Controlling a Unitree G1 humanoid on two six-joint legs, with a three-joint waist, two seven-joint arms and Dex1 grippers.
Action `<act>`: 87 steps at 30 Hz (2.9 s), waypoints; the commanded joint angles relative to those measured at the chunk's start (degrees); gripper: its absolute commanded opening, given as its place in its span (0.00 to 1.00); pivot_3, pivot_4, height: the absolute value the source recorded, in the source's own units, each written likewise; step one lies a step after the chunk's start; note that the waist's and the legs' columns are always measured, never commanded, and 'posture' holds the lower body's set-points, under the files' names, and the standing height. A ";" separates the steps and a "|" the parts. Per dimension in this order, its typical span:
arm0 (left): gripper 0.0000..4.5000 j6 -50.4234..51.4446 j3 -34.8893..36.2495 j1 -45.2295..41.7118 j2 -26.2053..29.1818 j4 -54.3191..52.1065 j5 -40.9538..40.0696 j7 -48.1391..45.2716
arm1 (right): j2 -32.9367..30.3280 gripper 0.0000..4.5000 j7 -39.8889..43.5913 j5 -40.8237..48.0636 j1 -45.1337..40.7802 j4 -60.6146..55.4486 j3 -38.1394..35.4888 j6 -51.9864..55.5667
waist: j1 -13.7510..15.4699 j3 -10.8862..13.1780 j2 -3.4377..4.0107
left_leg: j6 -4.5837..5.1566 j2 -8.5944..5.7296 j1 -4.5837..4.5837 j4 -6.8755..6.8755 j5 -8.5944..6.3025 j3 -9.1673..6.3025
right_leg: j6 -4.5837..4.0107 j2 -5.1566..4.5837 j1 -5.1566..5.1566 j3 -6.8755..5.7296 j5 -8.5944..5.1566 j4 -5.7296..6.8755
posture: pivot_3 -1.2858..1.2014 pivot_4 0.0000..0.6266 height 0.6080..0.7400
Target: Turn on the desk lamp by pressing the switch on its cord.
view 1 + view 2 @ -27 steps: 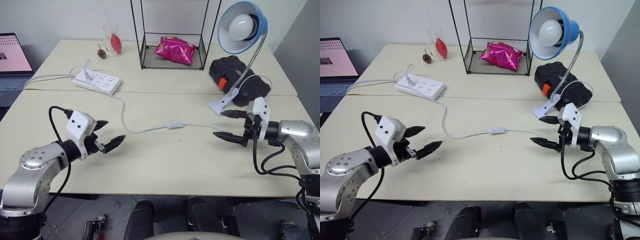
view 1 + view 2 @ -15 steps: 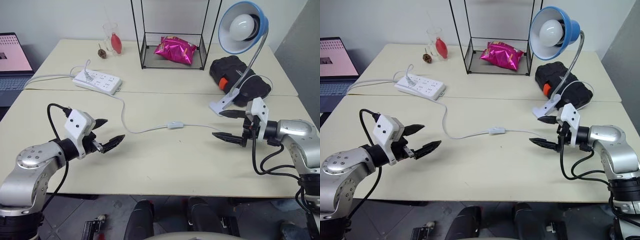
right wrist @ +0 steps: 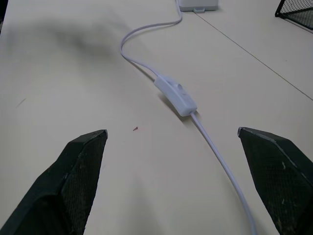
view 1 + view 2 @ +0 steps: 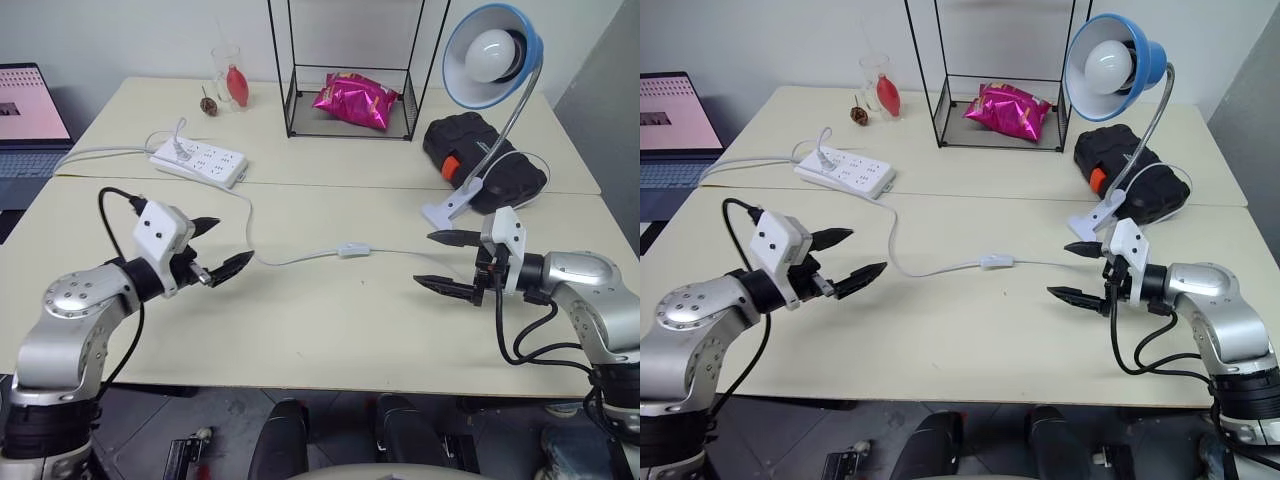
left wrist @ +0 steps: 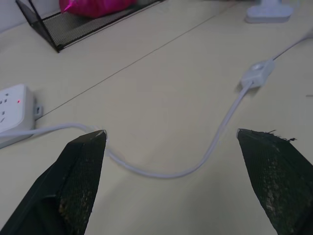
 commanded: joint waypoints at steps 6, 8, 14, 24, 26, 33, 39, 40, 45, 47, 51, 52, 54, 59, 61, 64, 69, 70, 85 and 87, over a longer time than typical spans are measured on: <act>0.99 2.25 -9.42 -14.54 -8.27 14.40 -1.39 -5.82 | -0.77 1.00 -10.11 2.31 2.91 -13.62 -2.54 11.25 | 0.03 0.00 -0.01 | 0.00 -0.05 -0.03 0.02 0.00 -0.06 | 0.02 0.02 0.01 -0.05 0.01 0.01 | 0.52 0.24 1.00; 0.99 1.06 -11.34 -17.48 -9.99 19.33 -0.11 -7.30 | -0.64 1.00 -12.04 3.43 3.54 -16.24 -3.05 14.21 | -0.23 0.00 -0.02 | 0.00 -0.03 -0.04 0.02 0.00 -0.06 | 0.02 0.03 -0.01 -0.03 0.01 0.00 | 0.52 0.24 1.00; 0.99 -3.46 -17.93 -26.03 -15.69 34.87 5.07 -12.55 | -0.46 1.00 -16.48 3.95 5.62 -22.13 -4.07 18.03 | -0.08 0.00 -0.02 | 0.00 -0.04 -0.10 0.00 0.00 -0.10 | 0.02 0.07 -0.06 -0.07 0.01 0.02 | 0.52 0.24 1.00; 0.99 -5.94 -20.71 -32.42 -20.32 49.18 10.02 -18.67 | -1.42 1.00 -19.59 6.68 8.21 -27.60 -6.87 21.82 | -0.15 0.00 -0.02 | 0.00 -0.05 -0.13 -0.01 0.00 -0.10 | 0.04 0.08 -0.08 -0.06 -0.01 -0.01 | 0.52 0.24 1.00; 0.99 -5.53 -20.50 -32.93 -20.88 50.18 10.05 -19.63 | -1.56 1.00 -19.96 7.15 8.28 -28.09 -7.03 22.27 | -0.14 0.00 -0.03 | 0.00 -0.06 -0.13 0.00 0.00 -0.10 | 0.05 0.07 -0.07 -0.04 -0.01 -0.01 | 0.52 0.24 1.00; 0.84 -6.15 -20.06 -33.55 -22.14 52.28 11.10 -20.24 | -1.67 1.00 -20.42 7.52 7.83 -28.26 -6.56 22.63 | -0.13 0.00 -0.03 | 0.00 -0.07 -0.13 0.02 0.00 -0.11 | 0.06 0.06 -0.05 -0.05 0.00 -0.01 | 0.52 0.24 1.00; 0.56 -7.90 -20.61 -32.68 -21.87 51.87 12.91 -20.75 | -1.75 1.00 -20.47 7.30 7.71 -27.97 -6.04 22.04 | -0.12 0.00 -0.03 | 0.00 -0.07 -0.13 0.01 0.00 -0.11 | 0.08 0.06 -0.06 -0.05 -0.01 -0.02 | 0.52 0.24 1.00; 0.52 -8.30 -20.66 -32.49 -21.83 51.67 13.20 -20.88 | -1.72 1.00 -20.46 7.25 7.72 -27.90 -6.03 21.94 | -0.12 0.00 -0.03 | 0.00 -0.07 -0.13 0.01 0.00 -0.11 | 0.08 0.06 -0.06 -0.05 -0.01 -0.01 | 0.52 0.24 1.00; 0.28 -10.18 -19.77 -32.25 -22.24 51.70 13.97 -19.89 | -1.40 1.00 -20.65 6.50 7.90 -27.57 -5.61 20.93 | -0.12 0.00 -0.03 | 0.00 -0.07 -0.13 0.01 0.00 -0.11 | 0.08 0.06 -0.06 -0.05 -0.01 -0.01 | 0.52 0.24 1.00; 0.24 -11.51 -19.44 -32.18 -22.39 51.77 14.37 -19.13 | -1.13 1.00 -20.86 6.16 8.03 -27.44 -5.27 20.46 | -0.12 0.00 -0.03 | 0.00 -0.06 -0.13 0.01 0.00 -0.11 | 0.08 0.06 -0.06 -0.05 -0.01 -0.01 | 0.52 0.24 1.00; 0.24 -15.49 -19.38 -31.07 -22.49 49.53 15.22 -17.72 | 2.42 1.00 -23.67 6.81 8.74 -28.23 -4.16 20.38 | -0.13 -0.01 -0.04 | 0.00 -0.06 -0.13 0.01 0.00 -0.11 | 0.08 0.06 -0.06 -0.05 -0.01 -0.01 | 0.52 0.24 1.00; 0.24 -17.14 -19.26 -30.37 -22.42 47.74 15.34 -17.31 | 4.33 1.00 -25.44 6.73 9.24 -28.82 -3.56 20.55 | -0.15 -0.01 -0.05 | 0.00 -0.05 -0.12 0.01 0.00 -0.11 | 0.08 0.06 -0.06 -0.05 -0.01 -0.02 | 0.52 0.24 1.00; 0.24 -20.80 -19.38 -29.01 -21.70 44.07 16.08 -16.59 | 7.56 1.00 -28.58 6.79 9.97 -30.19 -2.34 21.72 | -0.18 -0.01 -0.05 | 0.00 -0.05 -0.13 -0.02 0.00 -0.11 | 0.08 0.06 -0.07 -0.04 -0.01 -0.01 | 0.52 0.24 1.00; 0.24 -24.02 -17.66 -26.56 -20.57 36.96 15.95 -13.52 | 19.93 1.00 -38.09 14.89 11.14 -31.56 -3.52 28.40 | -0.11 -0.03 -0.05 | 0.00 0.00 -0.18 -0.03 0.00 -0.16 | 0.07 0.07 -0.14 -0.04 -0.01 0.03 | 0.52 0.24 1.00; 0.24 -23.24 -16.70 -25.58 -20.41 33.78 14.91 -12.39 | 26.66 1.00 -43.26 19.85 11.24 -30.75 -4.79 31.18 | -0.16 -0.03 -0.06 | 0.00 0.00 -0.15 -0.03 0.00 -0.16 | 0.07 0.06 -0.14 -0.03 -0.01 0.05 | 0.52 0.24 1.00; 0.24 -21.33 -16.14 -24.51 -20.12 29.59 13.97 -11.89 | 35.78 1.00 -51.57 25.91 9.32 -27.79 -7.05 33.49 | -0.16 -0.03 -0.06 | 0.00 -0.01 -0.15 -0.02 0.00 -0.17 | 0.06 0.06 -0.14 -0.03 -0.01 0.08 | 0.52 0.24 1.00; 0.24 -17.31 -15.41 -23.96 -20.28 25.00 12.73 -10.00 | 46.44 1.00 -63.59 36.46 5.32 -21.57 -10.91 34.71 | -0.21 -0.03 -0.05 | 0.00 0.01 -0.14 -0.02 0.00 -0.18 | 0.06 0.08 -0.16 -0.03 0.00 0.12 | 0.52 0.24 1.00; 0.24 -16.51 -15.37 -23.76 -20.30 24.18 12.54 -9.56 | 47.64 1.00 -65.48 38.61 4.66 -20.56 -11.38 34.63 | -0.25 -0.03 -0.05 | 0.00 0.02 -0.14 -0.02 0.00 -0.18 | 0.06 0.08 -0.16 -0.04 0.00 0.12 | 0.52 0.24 1.00; 0.24 -4.15 -15.15 -22.00 -20.55 15.21 10.99 -3.28 | 51.09 1.00 -78.30 52.31 -1.29 -7.19 -9.48 23.78 | -0.87 -0.03 -0.04 | 0.01 0.01 -0.22 -0.11 0.00 -0.10 | 0.04 0.10 -0.30 0.02 0.00 0.09 | 0.52 0.24 1.00; 0.24 -3.15 -15.17 -22.17 -20.46 14.70 10.76 -2.80 | 51.14 1.00 -78.62 52.70 -1.80 -6.18 -8.99 22.82 | -0.96 -0.03 -0.04 | 0.01 0.01 -0.22 -0.11 0.00 -0.10 | 0.04 0.11 -0.30 0.02 0.00 0.09 | 0.52 0.24 1.00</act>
